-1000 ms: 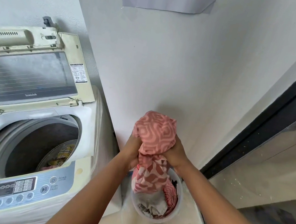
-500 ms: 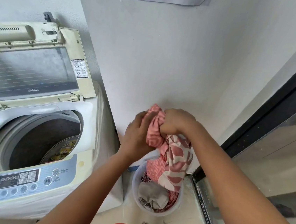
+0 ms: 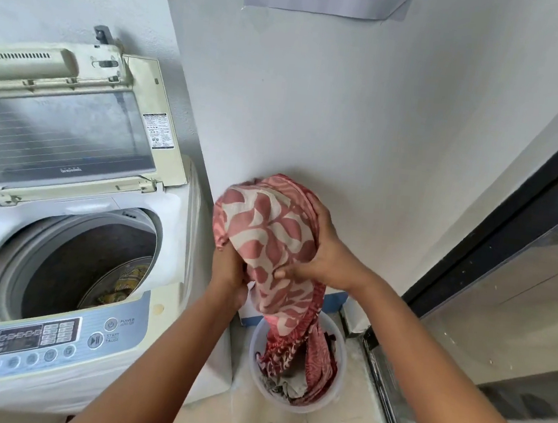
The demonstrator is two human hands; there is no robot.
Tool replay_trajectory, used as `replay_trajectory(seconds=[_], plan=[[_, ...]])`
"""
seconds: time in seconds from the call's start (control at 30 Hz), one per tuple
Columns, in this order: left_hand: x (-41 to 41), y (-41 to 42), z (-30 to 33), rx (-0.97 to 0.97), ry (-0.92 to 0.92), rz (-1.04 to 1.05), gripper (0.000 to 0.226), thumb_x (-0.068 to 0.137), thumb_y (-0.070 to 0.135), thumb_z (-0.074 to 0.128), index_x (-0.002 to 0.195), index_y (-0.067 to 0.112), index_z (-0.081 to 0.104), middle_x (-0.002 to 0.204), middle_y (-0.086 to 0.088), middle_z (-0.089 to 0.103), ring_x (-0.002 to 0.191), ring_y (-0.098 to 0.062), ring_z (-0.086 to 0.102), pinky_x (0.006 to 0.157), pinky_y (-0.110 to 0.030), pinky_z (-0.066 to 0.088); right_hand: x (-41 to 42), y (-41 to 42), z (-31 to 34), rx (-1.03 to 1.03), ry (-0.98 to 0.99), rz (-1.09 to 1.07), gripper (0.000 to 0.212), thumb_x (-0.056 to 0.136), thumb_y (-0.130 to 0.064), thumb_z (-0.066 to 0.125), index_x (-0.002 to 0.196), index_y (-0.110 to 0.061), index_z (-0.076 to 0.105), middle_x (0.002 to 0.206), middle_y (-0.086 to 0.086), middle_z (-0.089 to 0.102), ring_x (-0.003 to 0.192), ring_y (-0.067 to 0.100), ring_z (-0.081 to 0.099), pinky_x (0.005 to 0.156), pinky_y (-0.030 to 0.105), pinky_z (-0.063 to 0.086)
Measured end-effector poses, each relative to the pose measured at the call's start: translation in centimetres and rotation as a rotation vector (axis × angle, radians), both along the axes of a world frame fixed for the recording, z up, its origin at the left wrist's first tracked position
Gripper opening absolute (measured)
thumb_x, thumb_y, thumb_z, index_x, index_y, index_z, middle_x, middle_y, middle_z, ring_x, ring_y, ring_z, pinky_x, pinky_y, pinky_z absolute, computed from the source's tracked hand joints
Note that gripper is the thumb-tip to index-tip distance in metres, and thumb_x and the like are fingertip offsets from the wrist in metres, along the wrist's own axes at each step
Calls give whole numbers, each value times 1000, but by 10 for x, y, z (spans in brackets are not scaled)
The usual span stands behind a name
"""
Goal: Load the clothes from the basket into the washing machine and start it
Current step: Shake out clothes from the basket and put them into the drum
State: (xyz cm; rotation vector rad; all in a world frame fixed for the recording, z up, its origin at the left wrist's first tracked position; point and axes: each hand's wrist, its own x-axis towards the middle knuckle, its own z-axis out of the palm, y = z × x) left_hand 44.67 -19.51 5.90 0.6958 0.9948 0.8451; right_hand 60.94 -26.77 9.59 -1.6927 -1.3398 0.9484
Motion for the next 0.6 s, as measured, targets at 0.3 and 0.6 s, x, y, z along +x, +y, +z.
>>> replay_trajectory(seconds=[0.3,0.6], plan=[[-9,-13,-17,9,359,-501,56,91,44,63,136,12,54,108,-1,72,96,-16,69,86,-40,57,-6,1,-5,-66,-190,-294,87,58,-45,79,133,-43,36,114,-9,65,100,22,65,86,34,53],[-14,-3,-24,1153,723,-512,105,67,57,73,153,33,18,150,5,28,135,-10,38,104,-29,43,-17,14,19,-221,-629,-20,96,60,-51,77,142,-49,27,120,1,59,107,27,60,83,32,48]])
